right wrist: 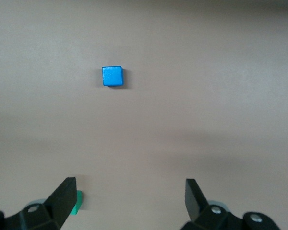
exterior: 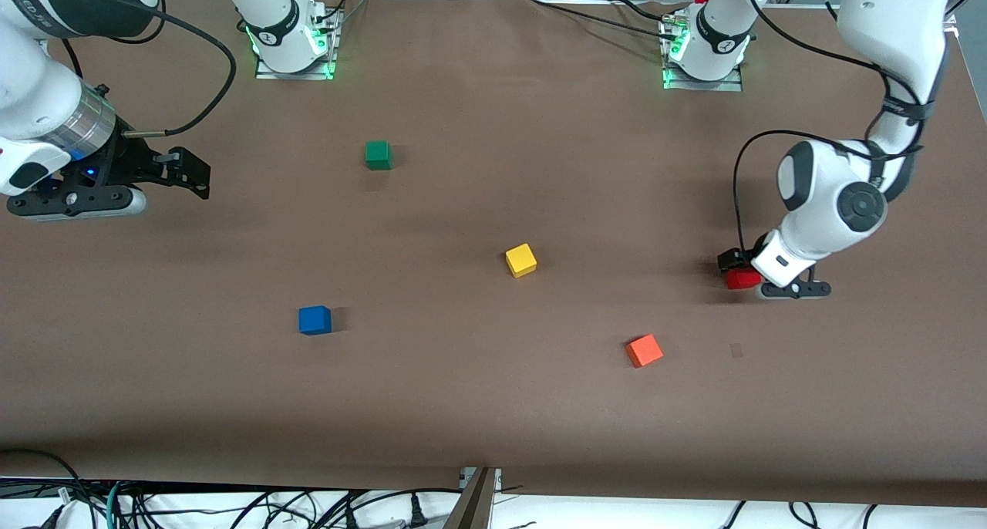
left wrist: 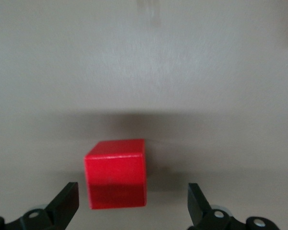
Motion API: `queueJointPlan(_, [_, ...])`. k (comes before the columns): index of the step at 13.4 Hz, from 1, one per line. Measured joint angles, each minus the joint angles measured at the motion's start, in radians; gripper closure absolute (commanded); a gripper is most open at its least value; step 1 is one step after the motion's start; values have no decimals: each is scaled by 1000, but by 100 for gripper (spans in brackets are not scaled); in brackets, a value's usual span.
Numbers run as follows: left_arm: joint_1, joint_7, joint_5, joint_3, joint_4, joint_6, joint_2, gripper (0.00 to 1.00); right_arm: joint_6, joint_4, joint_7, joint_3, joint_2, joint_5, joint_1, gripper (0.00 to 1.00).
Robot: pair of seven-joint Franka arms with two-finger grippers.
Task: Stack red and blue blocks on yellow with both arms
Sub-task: 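Move the left gripper down over the red cube and grasp it, then carry the red cube with the left gripper onto the yellow cube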
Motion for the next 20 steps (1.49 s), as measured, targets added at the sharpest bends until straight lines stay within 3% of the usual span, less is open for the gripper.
queueJointPlan(2, [2,5,0,1,-35,37,8,0,0,0,0,0,0,0,0,0])
queueJointPlan(4, [16,9,0,2,-38,39,11,46,0,0,0,0,0,0,0,0])
queueJointPlan(7, [29,19,0,2,-34,40,12,84,0,0,0,0,0,0,0,0])
queueJointPlan(8, [29,19,0,1,-30,40,12,91,0,0,0,0,0,0,0,0])
queueJointPlan(11, [28,18,0,-12,17,-10,9,97,0,0,0,0,0,0,0,0])
queueJointPlan(14, [27,-15,-2,-62,172,-243,-12,96,0,0,0,0,0,0,0,0])
queueJointPlan(17, [23,-118,-4,-184,348,-436,-32,95,0,0,0,0,0,0,0,0])
queueJointPlan(20, [-8,-290,-13,-305,428,-491,-31,95,0,0,0,0,0,0,0,0])
